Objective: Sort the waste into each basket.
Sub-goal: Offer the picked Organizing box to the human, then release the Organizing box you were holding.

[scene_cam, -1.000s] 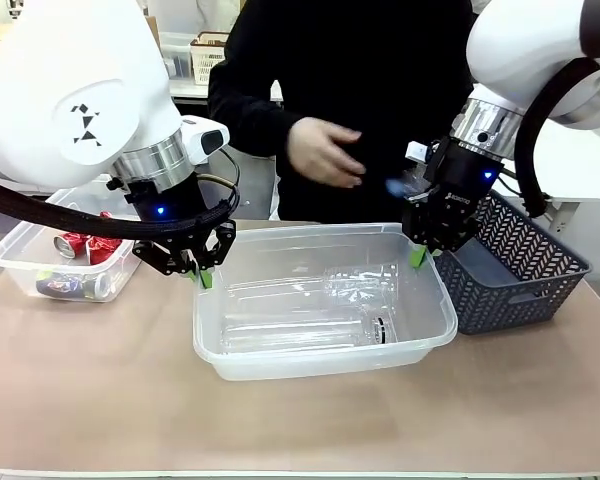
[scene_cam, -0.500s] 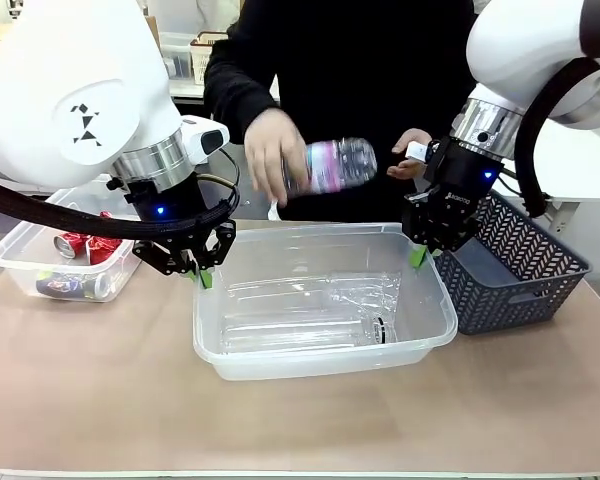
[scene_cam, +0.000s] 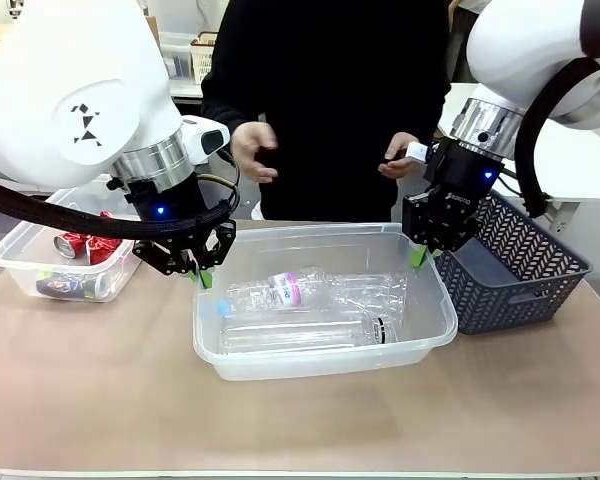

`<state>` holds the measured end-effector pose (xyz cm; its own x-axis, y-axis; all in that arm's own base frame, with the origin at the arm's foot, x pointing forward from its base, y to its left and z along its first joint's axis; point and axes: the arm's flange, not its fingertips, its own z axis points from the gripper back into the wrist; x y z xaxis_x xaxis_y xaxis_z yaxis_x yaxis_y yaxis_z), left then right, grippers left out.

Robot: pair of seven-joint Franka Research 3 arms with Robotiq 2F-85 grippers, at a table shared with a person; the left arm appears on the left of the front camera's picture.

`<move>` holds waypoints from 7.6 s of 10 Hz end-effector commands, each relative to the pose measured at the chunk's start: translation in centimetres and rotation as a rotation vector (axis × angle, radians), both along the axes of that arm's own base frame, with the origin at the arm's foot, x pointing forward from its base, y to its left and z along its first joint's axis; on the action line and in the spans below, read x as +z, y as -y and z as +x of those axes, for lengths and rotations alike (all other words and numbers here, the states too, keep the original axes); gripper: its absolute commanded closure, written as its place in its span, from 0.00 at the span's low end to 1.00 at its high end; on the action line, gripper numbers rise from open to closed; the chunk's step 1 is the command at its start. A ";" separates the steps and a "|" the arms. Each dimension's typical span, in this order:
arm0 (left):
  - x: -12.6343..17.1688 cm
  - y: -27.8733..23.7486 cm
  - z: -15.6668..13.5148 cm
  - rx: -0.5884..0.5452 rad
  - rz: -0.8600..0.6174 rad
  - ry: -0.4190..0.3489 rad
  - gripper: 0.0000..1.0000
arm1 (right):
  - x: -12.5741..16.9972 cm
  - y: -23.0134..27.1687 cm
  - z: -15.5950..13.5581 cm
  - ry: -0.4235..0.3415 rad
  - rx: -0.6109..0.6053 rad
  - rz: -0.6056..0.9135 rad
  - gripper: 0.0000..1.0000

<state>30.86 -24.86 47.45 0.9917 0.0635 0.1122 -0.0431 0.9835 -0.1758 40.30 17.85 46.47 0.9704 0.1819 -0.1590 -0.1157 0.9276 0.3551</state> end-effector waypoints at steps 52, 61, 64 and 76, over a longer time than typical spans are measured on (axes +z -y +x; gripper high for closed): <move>4.4 -1.1 14.4 -0.391 0.035 0.106 0.00 | 0.1 1.5 4.1 0.414 -0.288 0.255 0.00; 7.3 -18.7 -3.4 -0.584 -0.877 0.474 0.00 | 8.9 22.9 -13.7 0.165 -0.629 1.194 0.00; 8.9 -20.5 -2.9 -0.526 -0.848 0.525 0.00 | 11.7 22.7 -14.5 0.196 -0.456 1.110 0.00; 8.9 -20.5 -2.9 -0.526 -0.848 0.525 0.00 | 11.7 22.7 -14.5 0.196 -0.456 1.110 0.00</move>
<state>27.77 -4.10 56.13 0.7728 -0.0983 0.6270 0.6013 0.4291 -0.6740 25.37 -5.05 57.84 0.9705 -0.2413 -0.0012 0.0300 0.1157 0.9928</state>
